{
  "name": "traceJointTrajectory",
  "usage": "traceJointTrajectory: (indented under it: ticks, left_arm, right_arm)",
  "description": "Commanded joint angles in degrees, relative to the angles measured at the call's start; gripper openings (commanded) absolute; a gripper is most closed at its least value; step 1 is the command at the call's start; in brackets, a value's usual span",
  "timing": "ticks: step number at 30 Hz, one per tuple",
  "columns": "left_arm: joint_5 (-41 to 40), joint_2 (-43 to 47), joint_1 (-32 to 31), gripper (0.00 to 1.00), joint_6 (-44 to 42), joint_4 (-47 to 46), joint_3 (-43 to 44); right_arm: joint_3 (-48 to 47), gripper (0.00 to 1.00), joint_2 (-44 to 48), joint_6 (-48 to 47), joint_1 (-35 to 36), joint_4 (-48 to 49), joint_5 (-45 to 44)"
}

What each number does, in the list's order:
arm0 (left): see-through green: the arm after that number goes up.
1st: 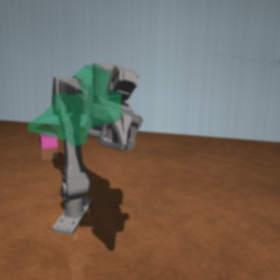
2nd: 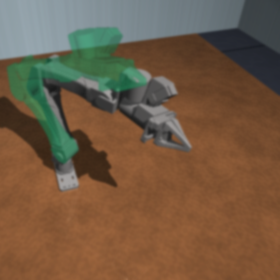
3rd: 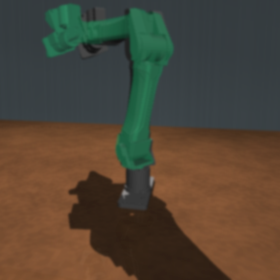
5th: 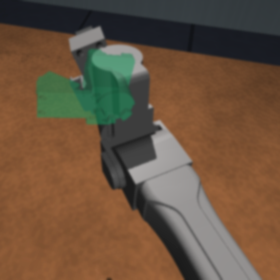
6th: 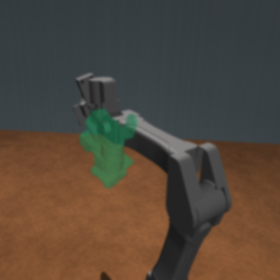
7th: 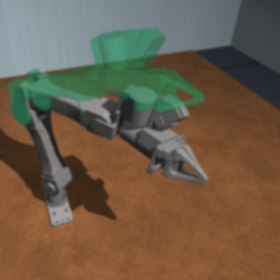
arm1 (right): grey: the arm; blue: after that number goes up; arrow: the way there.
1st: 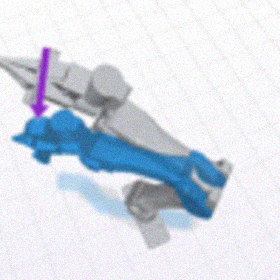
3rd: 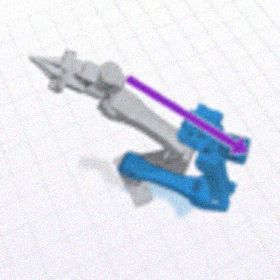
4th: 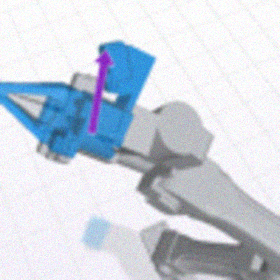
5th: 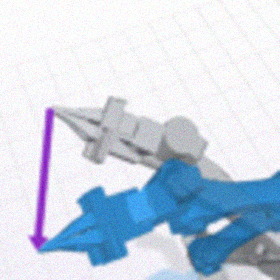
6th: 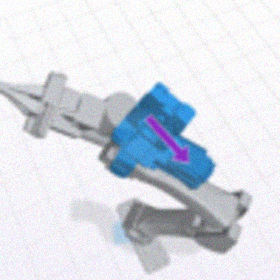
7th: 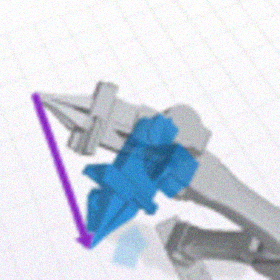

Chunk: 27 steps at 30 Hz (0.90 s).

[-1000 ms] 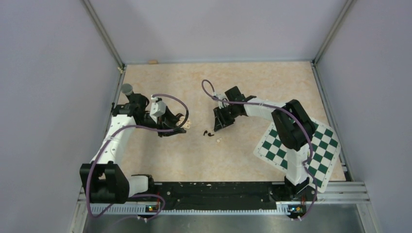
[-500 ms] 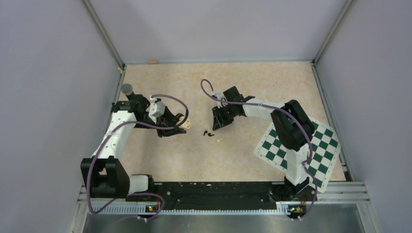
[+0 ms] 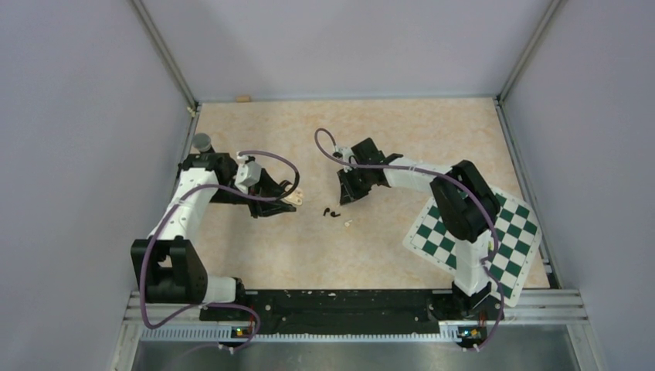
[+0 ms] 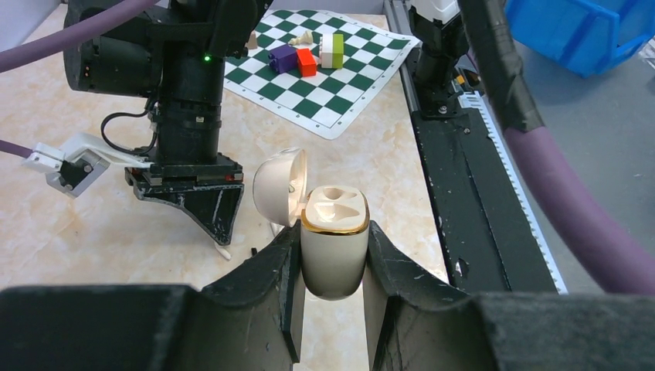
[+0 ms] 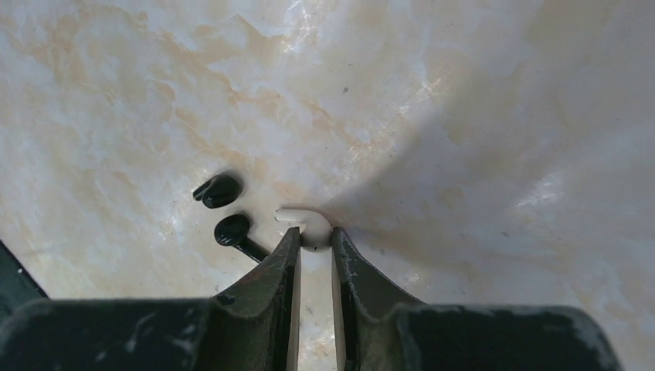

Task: Insert the wireless bluetooth earbuds into the charging case
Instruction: Pick up the left earbud from the center of the board, then insert the left earbud into the left side groove of the charging case.

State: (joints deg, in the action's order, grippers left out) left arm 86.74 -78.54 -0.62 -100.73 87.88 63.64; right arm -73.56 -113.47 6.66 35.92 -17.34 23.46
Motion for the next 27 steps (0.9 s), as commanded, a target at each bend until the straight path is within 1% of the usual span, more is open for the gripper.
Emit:
traceJointTrajectory:
  ticks: [1, 5, 9, 14, 16, 17, 18, 20, 22, 23, 24, 25, 27]
  left_arm:
    - [2.54, -0.57, 0.26, 0.00, -1.64, 3.03, 2.72]
    - [3.01, -3.58, 0.27, 0.00, 1.84, 3.04, 6.29]
    - [1.14, -8.52, 0.27, 0.00, 6.90, 3.08, 13.26]
    - [-2.93, -14.88, 0.24, 0.00, 16.70, 3.02, 24.31]
    - [-4.02, -16.17, 0.00, 0.00, 19.66, 2.91, 27.08]
    - [-4.80, -16.62, -0.44, 0.00, 22.62, 1.78, 28.21]
    - [-5.96, -16.76, -0.85, 0.00, 27.43, -1.02, 28.96]
    - [-9.37, -15.35, -2.27, 0.00, 41.53, -11.74, 27.96]
    - [-15.35, -11.59, -4.25, 0.00, 58.22, -29.16, 22.53]
    - [-18.37, -9.07, -5.13, 0.00, 64.98, -41.67, 18.70]
    - [-21.01, -6.83, -5.96, 0.00, 71.20, -50.55, 14.76]
    - [-22.98, -4.75, -6.85, 0.00, 76.02, -58.75, 10.74]
    - [-25.05, -1.72, -8.26, 0.00, 82.14, -70.82, 5.01]
  right_arm:
    - [0.06, 0.13, 6.10, -4.31, 0.45, 0.12, -6.84]
    - [-1.04, 0.13, 13.15, -7.68, 0.01, -0.49, -10.42]
    - [-2.06, 0.13, 19.43, -11.51, -1.16, -1.58, -14.93]
    - [-2.46, 0.13, 25.29, -14.26, -3.20, -1.87, -18.45]
    - [-2.68, 0.13, 27.07, -15.42, -3.70, -1.87, -19.33]
    - [-2.92, 0.13, 27.88, -16.09, -3.78, -1.88, -20.07]
    - [-3.22, 0.13, 28.54, -16.80, -3.83, -1.90, -20.76]
    - [-4.23, 0.13, 29.78, -17.98, -3.79, -2.16, -21.99]
    - [-5.58, 0.13, 30.56, -18.68, -3.82, -2.63, -22.76]
    - [-6.24, 0.13, 30.88, -18.89, -3.83, -2.95, -22.99]
    - [-6.80, 0.13, 31.26, -19.01, -3.80, -3.18, -23.16]
    - [-7.18, 0.13, 31.86, -19.19, -3.84, -3.20, -23.17]
    - [-7.57, 0.13, 33.11, -19.90, -3.83, -3.22, -22.91]
